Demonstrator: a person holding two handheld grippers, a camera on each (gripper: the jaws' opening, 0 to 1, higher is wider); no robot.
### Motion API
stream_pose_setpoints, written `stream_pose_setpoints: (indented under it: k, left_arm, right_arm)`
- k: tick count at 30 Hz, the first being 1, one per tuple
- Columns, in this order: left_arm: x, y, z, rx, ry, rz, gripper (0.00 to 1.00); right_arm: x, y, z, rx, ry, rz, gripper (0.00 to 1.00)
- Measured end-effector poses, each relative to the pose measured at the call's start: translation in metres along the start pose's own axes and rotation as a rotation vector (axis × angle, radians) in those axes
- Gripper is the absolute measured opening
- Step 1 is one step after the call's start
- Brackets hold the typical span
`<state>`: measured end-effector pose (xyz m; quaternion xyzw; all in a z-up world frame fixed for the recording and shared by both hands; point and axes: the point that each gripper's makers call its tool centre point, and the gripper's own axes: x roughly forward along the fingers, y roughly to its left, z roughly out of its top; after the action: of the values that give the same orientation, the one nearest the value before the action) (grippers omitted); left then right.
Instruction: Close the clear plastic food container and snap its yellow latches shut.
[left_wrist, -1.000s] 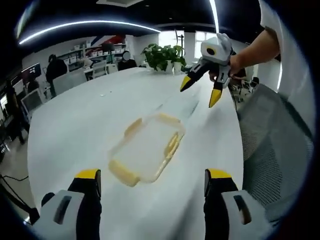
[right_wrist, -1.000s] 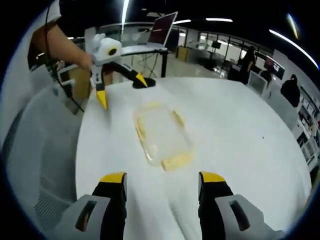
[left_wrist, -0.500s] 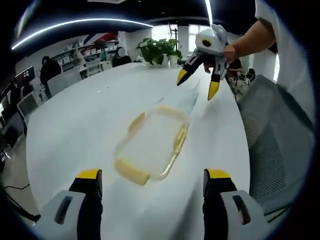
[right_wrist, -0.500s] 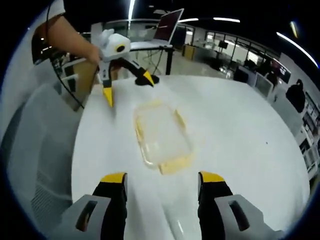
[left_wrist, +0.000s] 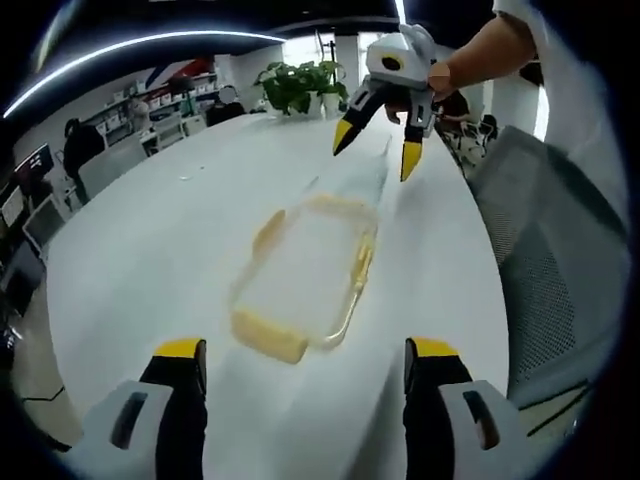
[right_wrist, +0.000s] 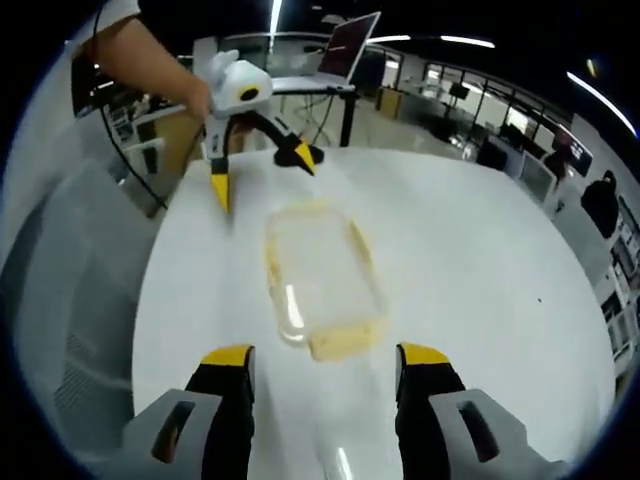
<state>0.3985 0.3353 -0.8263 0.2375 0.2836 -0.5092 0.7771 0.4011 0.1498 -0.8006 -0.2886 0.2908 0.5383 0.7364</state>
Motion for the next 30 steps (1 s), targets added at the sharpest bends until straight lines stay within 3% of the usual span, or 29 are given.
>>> stream_pose_setpoints:
  k: [30]
  left_arm:
    - [0.018, 0.013, -0.008, 0.173, 0.136, -0.121, 0.75]
  right_arm:
    - [0.027, -0.012, -0.005, -0.137, 0.111, 0.080, 0.55]
